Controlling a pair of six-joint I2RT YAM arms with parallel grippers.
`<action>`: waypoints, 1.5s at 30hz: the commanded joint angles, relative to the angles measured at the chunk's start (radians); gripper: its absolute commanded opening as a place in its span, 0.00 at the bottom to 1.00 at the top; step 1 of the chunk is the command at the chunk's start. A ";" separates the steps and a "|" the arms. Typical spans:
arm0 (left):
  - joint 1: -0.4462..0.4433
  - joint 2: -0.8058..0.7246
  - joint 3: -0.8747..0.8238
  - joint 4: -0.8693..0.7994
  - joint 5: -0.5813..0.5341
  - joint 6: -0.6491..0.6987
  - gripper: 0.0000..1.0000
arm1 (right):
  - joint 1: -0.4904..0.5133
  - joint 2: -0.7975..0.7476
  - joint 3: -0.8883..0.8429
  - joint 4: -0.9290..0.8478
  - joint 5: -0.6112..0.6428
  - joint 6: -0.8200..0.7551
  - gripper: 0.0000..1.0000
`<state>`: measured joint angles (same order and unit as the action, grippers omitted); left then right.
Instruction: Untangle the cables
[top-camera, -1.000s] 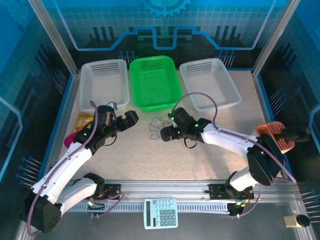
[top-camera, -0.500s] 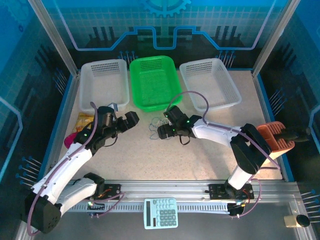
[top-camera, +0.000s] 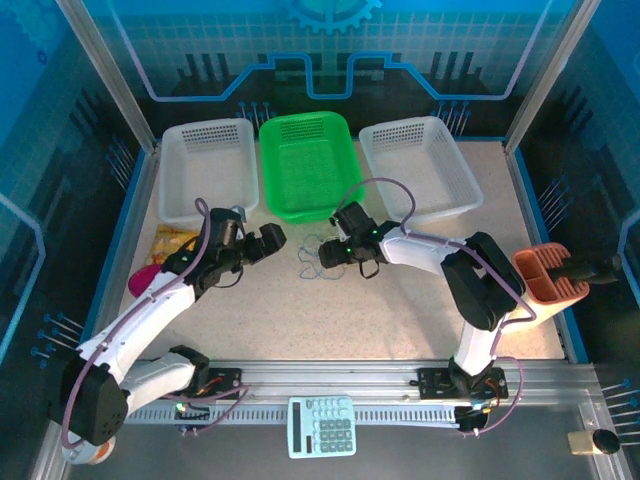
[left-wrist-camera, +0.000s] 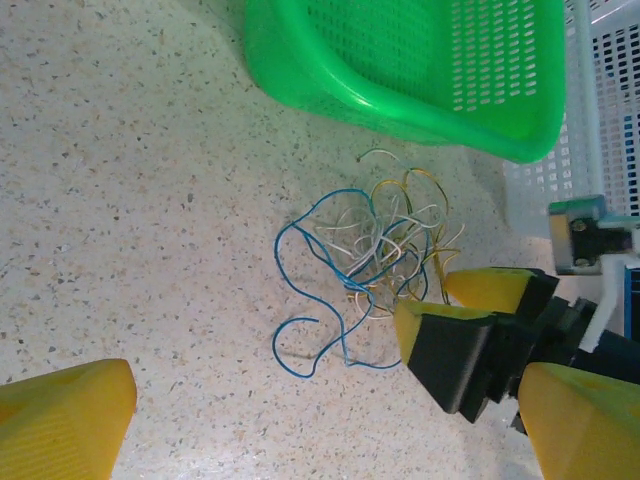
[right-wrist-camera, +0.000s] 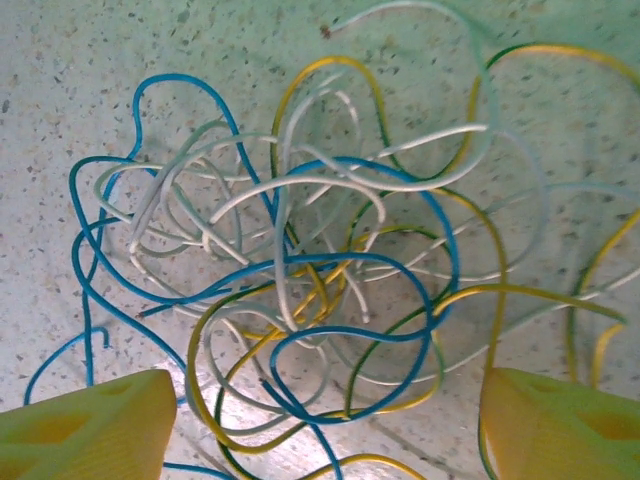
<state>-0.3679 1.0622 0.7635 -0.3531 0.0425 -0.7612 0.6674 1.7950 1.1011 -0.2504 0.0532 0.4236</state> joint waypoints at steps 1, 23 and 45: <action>-0.011 0.000 0.039 0.019 0.014 -0.010 0.99 | 0.018 -0.001 -0.019 0.039 -0.070 0.011 0.74; -0.019 -0.005 0.040 0.017 0.003 -0.016 0.99 | 0.121 -0.269 -0.103 -0.074 0.055 0.027 0.70; -0.037 -0.032 0.038 0.015 -0.001 -0.046 0.99 | -0.027 -0.051 -0.128 0.010 -0.017 0.026 0.45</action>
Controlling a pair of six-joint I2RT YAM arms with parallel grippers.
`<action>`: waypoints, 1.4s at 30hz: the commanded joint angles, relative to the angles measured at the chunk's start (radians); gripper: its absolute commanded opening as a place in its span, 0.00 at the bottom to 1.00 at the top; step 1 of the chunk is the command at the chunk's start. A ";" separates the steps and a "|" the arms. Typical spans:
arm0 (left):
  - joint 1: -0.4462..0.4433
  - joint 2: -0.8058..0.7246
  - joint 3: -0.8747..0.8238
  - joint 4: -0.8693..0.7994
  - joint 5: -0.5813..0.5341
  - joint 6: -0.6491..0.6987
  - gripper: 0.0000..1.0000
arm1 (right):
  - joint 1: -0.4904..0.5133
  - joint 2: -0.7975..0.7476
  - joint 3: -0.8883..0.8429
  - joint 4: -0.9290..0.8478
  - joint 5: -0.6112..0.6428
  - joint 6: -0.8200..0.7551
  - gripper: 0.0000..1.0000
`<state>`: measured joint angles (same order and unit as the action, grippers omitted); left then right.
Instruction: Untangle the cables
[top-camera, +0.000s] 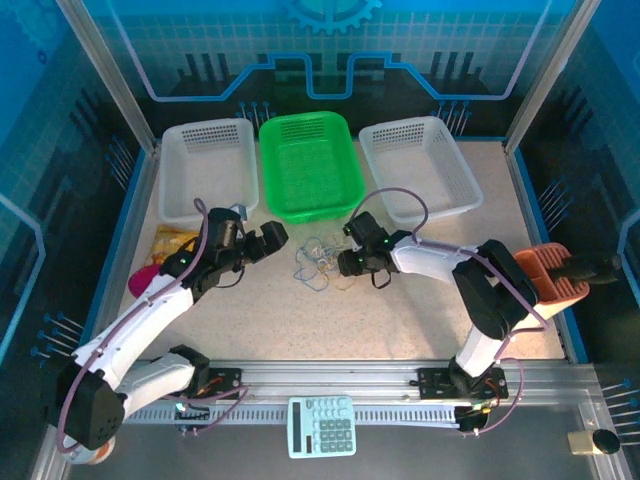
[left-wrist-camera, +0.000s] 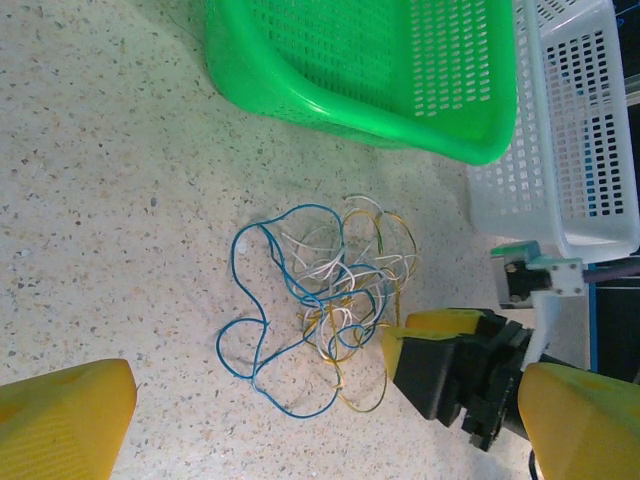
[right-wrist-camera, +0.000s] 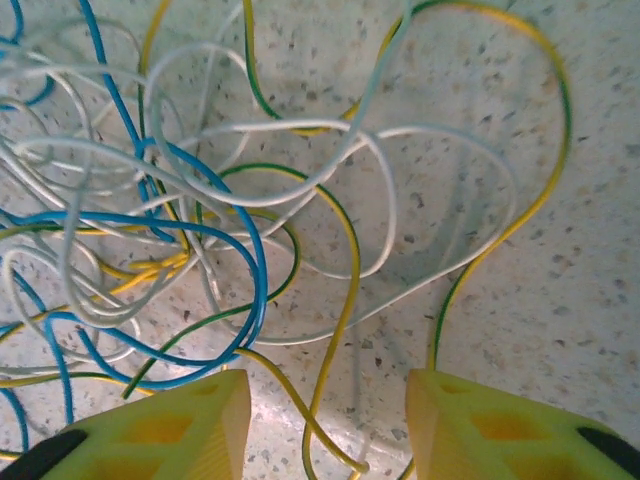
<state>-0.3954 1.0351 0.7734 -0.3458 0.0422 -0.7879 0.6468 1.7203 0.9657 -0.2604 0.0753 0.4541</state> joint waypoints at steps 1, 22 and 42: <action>-0.011 -0.005 0.028 0.009 -0.001 -0.020 0.99 | -0.004 0.028 0.006 0.026 -0.048 -0.004 0.43; -0.045 0.032 0.021 0.032 0.004 -0.034 0.99 | 0.172 -0.332 -0.100 -0.029 0.010 0.079 0.00; -0.059 0.040 -0.010 0.051 0.033 -0.061 0.99 | 0.168 -0.298 -0.079 -0.021 0.011 0.083 0.38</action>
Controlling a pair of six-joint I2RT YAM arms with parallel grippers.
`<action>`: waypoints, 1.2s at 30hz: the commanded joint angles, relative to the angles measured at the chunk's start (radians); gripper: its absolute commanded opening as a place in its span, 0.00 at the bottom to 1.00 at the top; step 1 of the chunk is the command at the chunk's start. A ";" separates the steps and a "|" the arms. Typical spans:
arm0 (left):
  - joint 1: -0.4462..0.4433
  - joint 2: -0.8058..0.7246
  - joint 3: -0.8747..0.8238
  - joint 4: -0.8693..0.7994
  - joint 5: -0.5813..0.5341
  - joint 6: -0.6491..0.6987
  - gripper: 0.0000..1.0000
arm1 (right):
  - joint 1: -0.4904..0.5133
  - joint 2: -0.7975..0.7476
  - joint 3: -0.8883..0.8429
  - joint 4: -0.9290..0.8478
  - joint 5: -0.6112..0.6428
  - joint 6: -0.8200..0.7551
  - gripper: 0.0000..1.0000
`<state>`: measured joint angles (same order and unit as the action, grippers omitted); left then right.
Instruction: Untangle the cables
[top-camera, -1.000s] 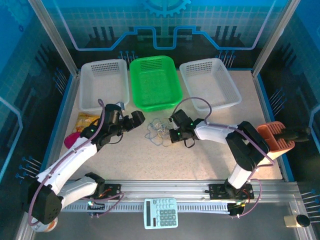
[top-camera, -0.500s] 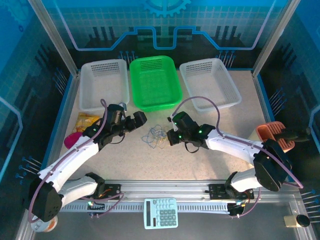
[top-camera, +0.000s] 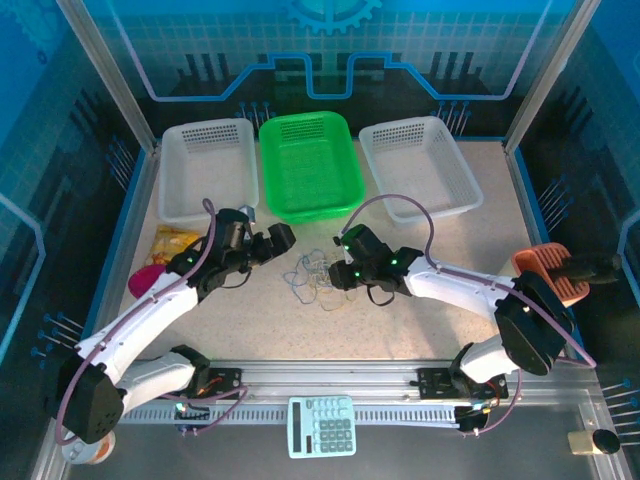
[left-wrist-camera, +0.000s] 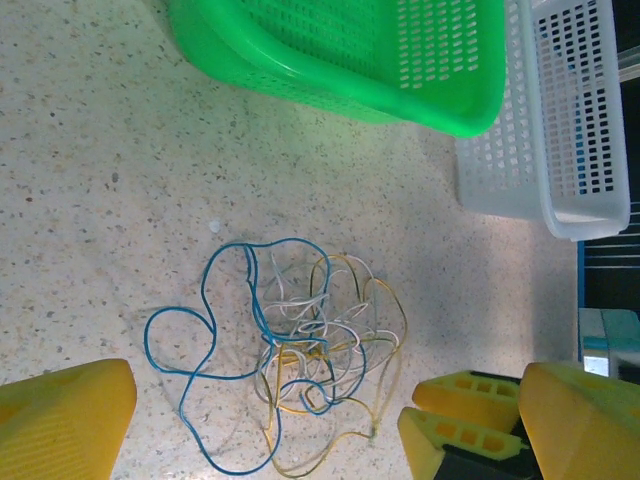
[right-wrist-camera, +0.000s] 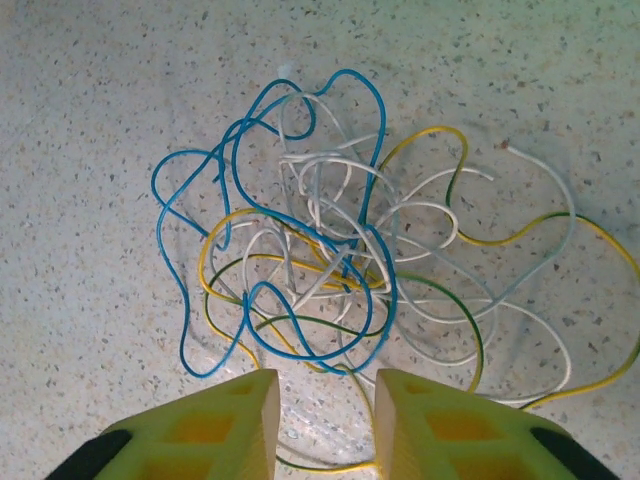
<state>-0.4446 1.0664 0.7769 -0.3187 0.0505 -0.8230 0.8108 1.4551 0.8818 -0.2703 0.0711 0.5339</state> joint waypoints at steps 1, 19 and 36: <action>-0.013 0.010 -0.016 0.027 0.027 -0.030 0.99 | 0.000 -0.038 0.006 -0.023 0.026 0.000 0.42; -0.083 0.038 -0.062 0.052 -0.007 -0.074 0.99 | -0.122 0.067 -0.019 -0.011 -0.033 -0.054 0.45; -0.101 0.043 -0.057 0.054 -0.021 -0.081 0.99 | -0.129 0.119 0.047 -0.013 -0.071 -0.081 0.39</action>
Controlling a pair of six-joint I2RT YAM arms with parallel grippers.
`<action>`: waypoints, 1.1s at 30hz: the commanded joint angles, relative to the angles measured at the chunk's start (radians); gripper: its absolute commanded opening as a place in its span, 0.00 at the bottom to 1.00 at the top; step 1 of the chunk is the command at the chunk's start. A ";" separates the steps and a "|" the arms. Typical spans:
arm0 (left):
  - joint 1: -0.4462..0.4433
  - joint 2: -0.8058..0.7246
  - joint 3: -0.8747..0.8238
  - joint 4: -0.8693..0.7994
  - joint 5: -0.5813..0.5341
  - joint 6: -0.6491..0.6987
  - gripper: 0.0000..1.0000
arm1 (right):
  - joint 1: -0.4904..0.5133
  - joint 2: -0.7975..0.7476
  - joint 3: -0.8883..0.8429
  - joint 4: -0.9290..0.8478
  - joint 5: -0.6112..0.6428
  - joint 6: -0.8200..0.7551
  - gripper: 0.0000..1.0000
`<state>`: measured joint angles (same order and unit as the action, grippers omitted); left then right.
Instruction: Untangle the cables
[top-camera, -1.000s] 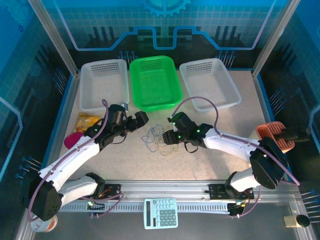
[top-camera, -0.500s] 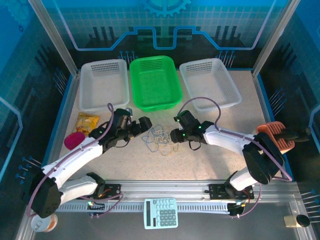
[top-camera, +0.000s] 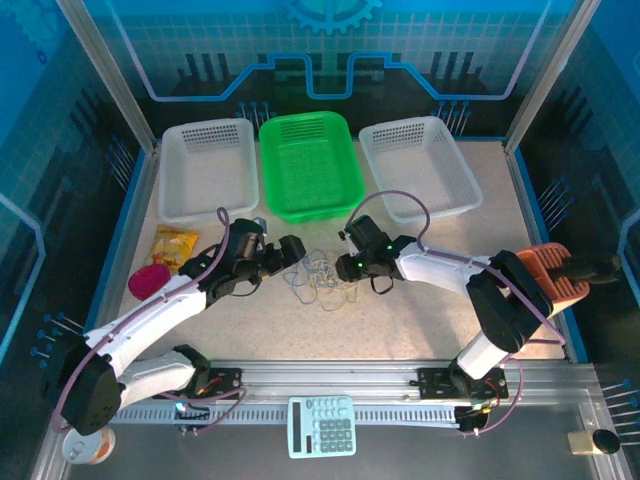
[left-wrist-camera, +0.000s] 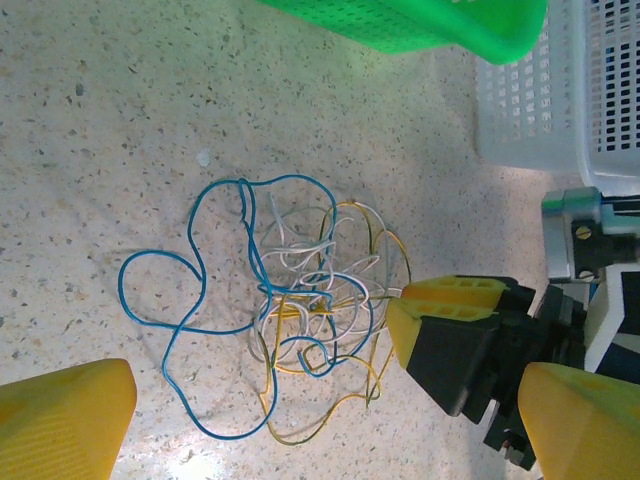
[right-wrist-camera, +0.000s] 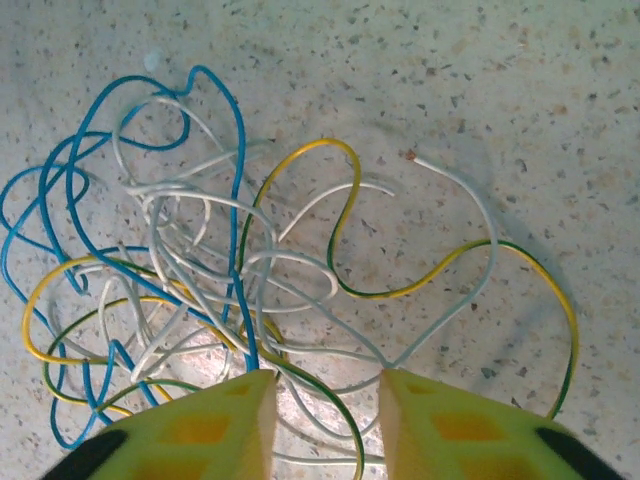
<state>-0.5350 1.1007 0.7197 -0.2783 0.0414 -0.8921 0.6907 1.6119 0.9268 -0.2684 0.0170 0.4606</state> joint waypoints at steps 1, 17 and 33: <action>-0.011 0.009 0.001 0.015 -0.012 -0.012 0.99 | -0.005 -0.065 -0.013 -0.019 -0.009 0.000 0.41; -0.020 0.039 0.009 0.039 -0.003 -0.020 0.99 | 0.109 -0.158 -0.164 -0.009 0.024 0.020 0.48; -0.023 0.030 0.011 0.035 -0.007 -0.019 0.99 | 0.110 -0.079 -0.088 -0.004 0.014 -0.008 0.22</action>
<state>-0.5472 1.1374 0.7197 -0.2546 0.0414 -0.8928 0.7921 1.5452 0.8124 -0.2680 0.0254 0.4629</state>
